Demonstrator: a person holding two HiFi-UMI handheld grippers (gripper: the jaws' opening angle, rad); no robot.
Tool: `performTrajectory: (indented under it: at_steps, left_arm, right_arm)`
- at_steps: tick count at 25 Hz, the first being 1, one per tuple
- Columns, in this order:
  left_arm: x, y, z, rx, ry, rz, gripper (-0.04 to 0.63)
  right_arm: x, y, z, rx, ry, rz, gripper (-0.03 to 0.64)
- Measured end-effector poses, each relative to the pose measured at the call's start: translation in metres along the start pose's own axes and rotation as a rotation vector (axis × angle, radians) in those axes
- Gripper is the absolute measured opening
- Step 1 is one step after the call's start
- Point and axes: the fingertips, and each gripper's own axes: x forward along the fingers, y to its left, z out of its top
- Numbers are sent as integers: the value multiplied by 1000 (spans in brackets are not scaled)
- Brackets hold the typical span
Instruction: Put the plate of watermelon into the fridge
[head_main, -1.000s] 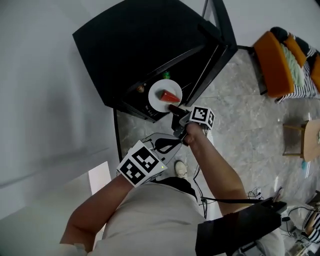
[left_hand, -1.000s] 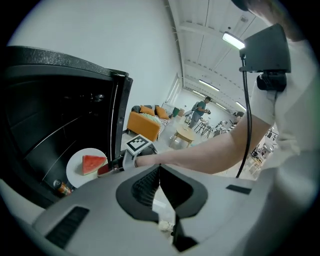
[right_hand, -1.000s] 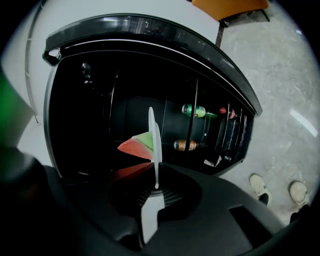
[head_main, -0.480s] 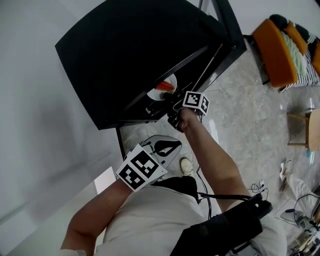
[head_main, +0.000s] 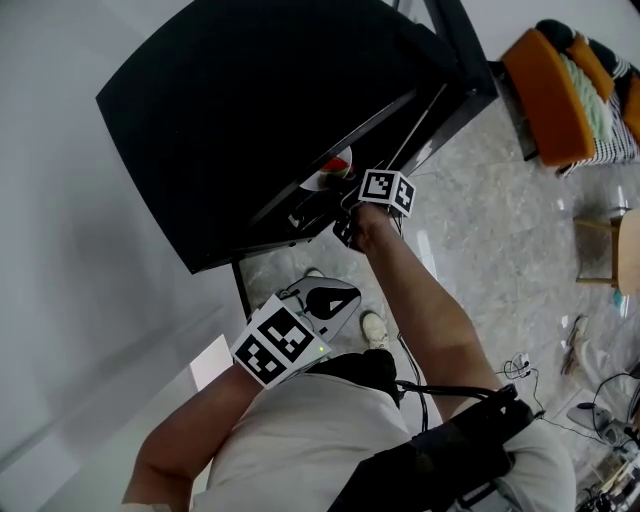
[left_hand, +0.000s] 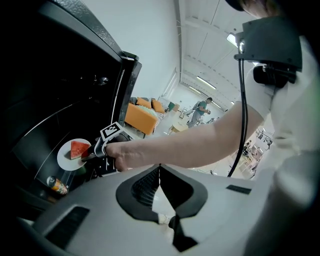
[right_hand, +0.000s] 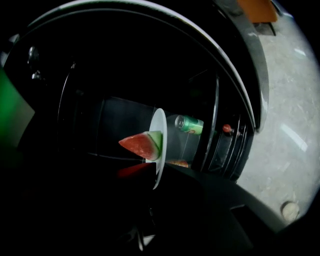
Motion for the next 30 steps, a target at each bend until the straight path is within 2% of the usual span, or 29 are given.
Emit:
performTrajectory:
  at_steps: [5,11,19,23,27,30]
  left_arm:
    - [-20,-16,-5,6,-12,-9,12]
    - [19,9,-8,-17,2,-24,12]
    - [19,10,-9,-24,0,-31,12]
    - [19,10,-10,-39,-13,-36,12]
    - [20,9,-12,-48,-13,-34,12]
    - [20,9,-12,-55,-12,-35,12]
  right_arm:
    - [-7,17,-10,-153,17,-55,51]
    - [2,-18,20,-353,58,-138,114]
    - [4,-12,11,-639,162,-195,209]
    - [-1,-15,10,-764,225,-272,230]
    - [-2,-18,9,-811,256,-299,244]
    - [-4,-17,10,-759,237,-287,253]
